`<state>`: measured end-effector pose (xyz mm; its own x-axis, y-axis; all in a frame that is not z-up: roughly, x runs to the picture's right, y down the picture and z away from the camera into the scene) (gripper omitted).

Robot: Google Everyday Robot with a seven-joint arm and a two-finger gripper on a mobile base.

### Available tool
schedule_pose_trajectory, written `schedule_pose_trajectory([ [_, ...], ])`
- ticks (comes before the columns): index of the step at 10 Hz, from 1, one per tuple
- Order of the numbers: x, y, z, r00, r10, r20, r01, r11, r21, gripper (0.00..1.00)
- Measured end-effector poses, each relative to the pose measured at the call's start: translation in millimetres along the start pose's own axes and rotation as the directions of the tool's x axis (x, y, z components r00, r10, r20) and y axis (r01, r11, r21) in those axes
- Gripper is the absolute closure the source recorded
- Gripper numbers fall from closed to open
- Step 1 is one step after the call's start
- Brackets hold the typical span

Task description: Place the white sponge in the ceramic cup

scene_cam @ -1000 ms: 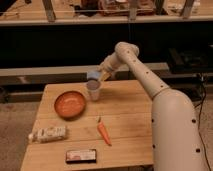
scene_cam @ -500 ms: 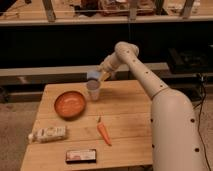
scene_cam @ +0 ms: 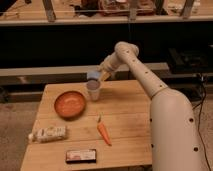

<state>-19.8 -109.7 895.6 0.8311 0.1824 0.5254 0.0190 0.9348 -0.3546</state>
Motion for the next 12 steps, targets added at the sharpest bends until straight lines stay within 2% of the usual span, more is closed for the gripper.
schedule_pose_trajectory([
  [12, 2.0, -0.6, 3.2, 1.0, -0.013, -0.007, 0.013, 1.0, -0.007, 0.73],
])
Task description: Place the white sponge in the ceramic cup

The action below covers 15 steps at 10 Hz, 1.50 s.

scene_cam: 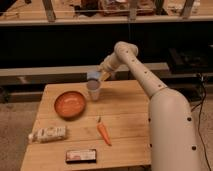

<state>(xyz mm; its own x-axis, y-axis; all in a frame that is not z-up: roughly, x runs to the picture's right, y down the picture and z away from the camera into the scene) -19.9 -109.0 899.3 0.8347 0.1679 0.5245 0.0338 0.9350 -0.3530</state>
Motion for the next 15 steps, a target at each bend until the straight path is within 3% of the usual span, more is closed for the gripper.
schedule_pose_trajectory([
  [15, 1.8, -0.4, 3.5, 1.0, -0.017, -0.01, 0.017, 1.0, -0.008, 0.73],
])
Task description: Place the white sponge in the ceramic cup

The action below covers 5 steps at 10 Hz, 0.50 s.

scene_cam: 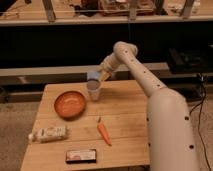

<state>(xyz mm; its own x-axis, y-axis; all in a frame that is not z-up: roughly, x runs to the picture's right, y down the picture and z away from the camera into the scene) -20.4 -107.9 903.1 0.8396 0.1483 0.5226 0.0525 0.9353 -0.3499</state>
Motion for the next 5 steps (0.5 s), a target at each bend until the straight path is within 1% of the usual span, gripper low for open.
schedule_pose_trajectory([
  [5, 1.1, 0.3, 1.0, 1.0, -0.004, -0.003, 0.004, 1.0, -0.002, 0.73],
])
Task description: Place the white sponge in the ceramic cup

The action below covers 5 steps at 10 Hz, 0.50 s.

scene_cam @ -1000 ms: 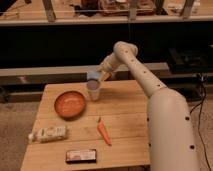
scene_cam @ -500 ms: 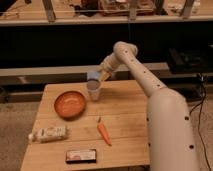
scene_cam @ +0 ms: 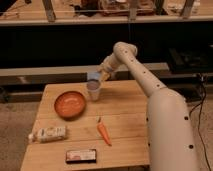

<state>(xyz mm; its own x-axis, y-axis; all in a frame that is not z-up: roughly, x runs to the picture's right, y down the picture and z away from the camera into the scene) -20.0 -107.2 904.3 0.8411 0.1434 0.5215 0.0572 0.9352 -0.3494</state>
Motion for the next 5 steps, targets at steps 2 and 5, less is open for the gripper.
schedule_pose_trajectory([
  [2, 0.4, -0.5, 0.1, 1.0, -0.003, -0.002, 0.003, 1.0, -0.001, 0.73],
  [5, 0.8, -0.7, 0.8, 1.0, -0.004, -0.004, 0.004, 1.0, -0.003, 0.67],
])
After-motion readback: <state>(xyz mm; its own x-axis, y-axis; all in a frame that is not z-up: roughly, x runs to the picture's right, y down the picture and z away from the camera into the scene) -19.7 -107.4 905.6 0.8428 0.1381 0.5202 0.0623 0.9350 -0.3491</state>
